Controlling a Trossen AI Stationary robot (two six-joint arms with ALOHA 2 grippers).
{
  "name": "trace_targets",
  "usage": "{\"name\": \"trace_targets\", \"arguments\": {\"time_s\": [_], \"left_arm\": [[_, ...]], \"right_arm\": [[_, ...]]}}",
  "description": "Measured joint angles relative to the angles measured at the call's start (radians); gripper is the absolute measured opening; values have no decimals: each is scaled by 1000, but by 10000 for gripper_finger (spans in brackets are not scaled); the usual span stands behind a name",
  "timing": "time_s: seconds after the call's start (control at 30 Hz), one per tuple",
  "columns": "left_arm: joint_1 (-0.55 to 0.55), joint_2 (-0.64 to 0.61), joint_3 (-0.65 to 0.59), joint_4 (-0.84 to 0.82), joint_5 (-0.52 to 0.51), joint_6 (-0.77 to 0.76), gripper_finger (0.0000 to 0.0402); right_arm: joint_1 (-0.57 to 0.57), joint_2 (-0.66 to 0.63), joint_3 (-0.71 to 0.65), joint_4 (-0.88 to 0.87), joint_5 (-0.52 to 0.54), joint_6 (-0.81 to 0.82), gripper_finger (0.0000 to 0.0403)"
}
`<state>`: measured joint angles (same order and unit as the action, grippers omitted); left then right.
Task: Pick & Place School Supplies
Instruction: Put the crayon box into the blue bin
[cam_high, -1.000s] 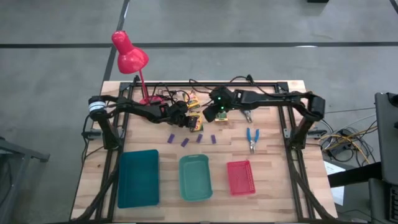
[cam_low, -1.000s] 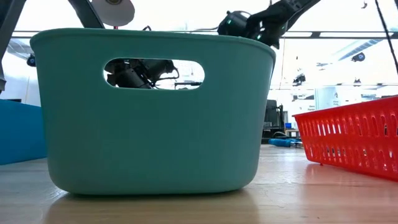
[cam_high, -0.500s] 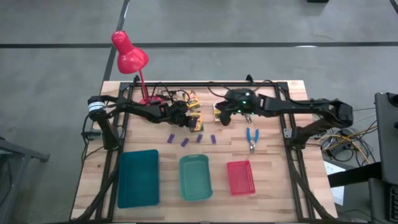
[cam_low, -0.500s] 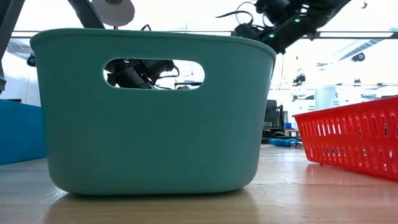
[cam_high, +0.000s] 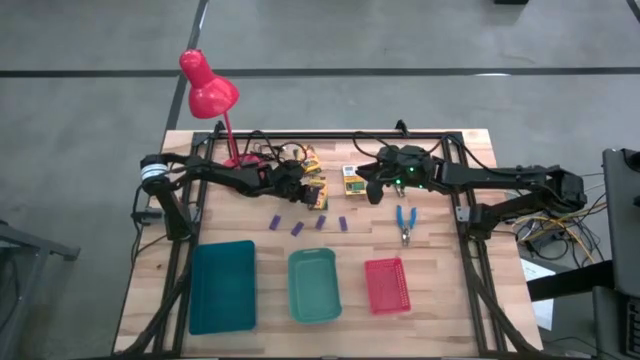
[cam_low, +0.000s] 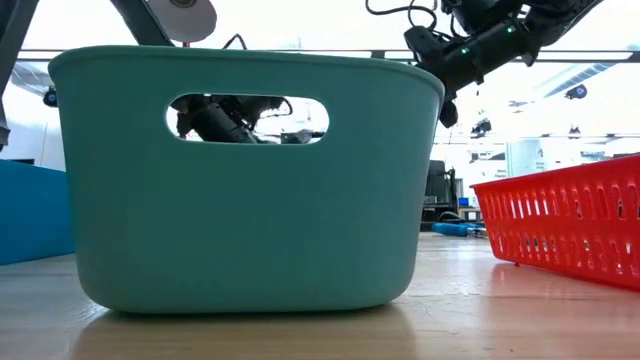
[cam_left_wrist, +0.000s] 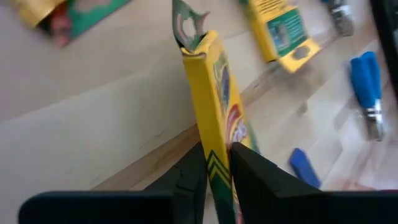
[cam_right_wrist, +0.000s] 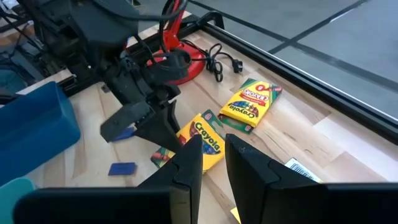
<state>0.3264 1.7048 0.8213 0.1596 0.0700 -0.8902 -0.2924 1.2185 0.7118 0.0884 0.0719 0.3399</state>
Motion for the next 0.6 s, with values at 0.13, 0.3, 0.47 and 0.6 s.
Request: {"name": "trace_targets", "arguments": {"time_s": [0.13, 0.3, 0.47, 0.6], "left_arm": [[0, -46, 27, 1, -25, 72, 72], [1, -127, 56, 3, -57, 134, 59], [1, -214, 80, -1, -66, 176, 32], [1, -276, 83, -3, -88, 216, 10]], "right_arm": [[0, 8, 1, -2, 0, -3, 68], [0, 9, 0, -2, 1, -3, 68], [0, 9, -1, -2, 1, -4, 68], [0, 9, -1, -2, 2, -3, 68]]}}
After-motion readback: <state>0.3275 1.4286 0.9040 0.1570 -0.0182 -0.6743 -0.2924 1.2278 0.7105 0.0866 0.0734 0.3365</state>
